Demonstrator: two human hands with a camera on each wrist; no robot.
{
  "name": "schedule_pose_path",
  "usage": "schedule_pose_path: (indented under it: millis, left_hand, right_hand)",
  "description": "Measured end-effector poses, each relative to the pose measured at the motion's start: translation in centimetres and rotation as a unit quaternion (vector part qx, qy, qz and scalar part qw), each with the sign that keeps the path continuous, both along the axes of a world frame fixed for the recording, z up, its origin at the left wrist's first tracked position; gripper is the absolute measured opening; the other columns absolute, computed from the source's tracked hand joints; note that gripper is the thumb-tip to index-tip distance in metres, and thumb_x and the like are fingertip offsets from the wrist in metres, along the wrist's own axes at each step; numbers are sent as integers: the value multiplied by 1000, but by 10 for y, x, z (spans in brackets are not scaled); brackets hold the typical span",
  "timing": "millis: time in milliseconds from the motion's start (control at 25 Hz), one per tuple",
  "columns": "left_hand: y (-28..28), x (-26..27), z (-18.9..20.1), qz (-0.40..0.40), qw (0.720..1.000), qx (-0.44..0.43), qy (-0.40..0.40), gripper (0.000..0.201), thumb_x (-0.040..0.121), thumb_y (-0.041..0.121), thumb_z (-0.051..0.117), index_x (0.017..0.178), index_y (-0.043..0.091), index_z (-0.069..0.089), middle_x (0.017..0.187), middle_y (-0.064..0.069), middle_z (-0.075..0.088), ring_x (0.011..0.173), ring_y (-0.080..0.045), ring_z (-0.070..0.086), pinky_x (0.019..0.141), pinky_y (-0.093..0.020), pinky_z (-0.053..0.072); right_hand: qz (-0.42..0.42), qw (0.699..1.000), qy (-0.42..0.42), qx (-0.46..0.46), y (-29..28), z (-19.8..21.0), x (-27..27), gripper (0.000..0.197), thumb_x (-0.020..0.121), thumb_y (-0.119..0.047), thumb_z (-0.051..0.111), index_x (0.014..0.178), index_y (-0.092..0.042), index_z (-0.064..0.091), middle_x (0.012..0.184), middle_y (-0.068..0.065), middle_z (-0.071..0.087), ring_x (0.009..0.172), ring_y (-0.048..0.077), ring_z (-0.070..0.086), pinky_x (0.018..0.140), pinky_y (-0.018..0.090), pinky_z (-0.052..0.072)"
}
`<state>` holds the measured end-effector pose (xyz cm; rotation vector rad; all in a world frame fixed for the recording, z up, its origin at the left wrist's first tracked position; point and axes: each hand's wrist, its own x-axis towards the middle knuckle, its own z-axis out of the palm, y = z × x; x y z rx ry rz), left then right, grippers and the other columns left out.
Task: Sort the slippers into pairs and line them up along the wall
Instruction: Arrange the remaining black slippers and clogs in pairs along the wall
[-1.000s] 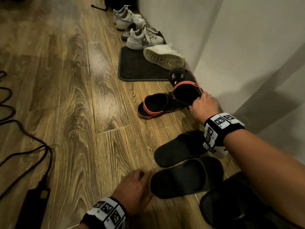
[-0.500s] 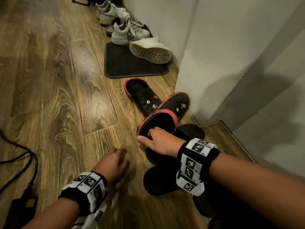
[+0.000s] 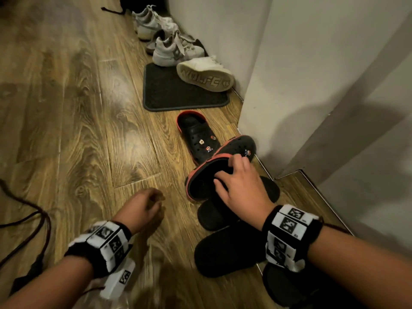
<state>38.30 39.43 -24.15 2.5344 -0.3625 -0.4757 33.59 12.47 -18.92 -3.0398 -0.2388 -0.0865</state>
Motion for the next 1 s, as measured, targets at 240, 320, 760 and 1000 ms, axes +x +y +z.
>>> schedule_pose_path:
  millis: [240,320,760,1000]
  left_hand:
    - [-79,122,31,7,989,-8,-150,25,85,14,61,109,7,62,114,-22,59,111,-38,53,97,-38,40]
    - [-110,135,26,33,988,-33,-145,28,84,13,62,110,6,58,122,-23,56,120,-38,47,102,-38,36]
    - [-116,172,24,-16,981,146,-126,51,80,15,71,122,1,44,120,-29,57,113,-43,54,94,-47,43]
    - [-102,168,28,69,993,77,-65,49,83,11,69,124,-3,46,114,-28,62,102,-43,61,81,-41,52]
  right_hand:
    - [-58,979,196,-15,-26,-20,3,55,93,-53,42,140,-23,45,124,19,45,119,38,41,99,45,39]
    - [-42,980,193,-31,-29,-27,-2,64,91,-53,45,143,-15,39,126,20,46,120,39,39,98,46,37]
    - [-13,982,183,-39,-22,-30,-4,63,89,-53,49,132,-7,45,123,15,50,115,33,45,101,45,33]
    - [-14,981,193,-30,-11,-25,1,72,88,-54,52,137,-3,39,133,17,47,121,33,42,106,45,33]
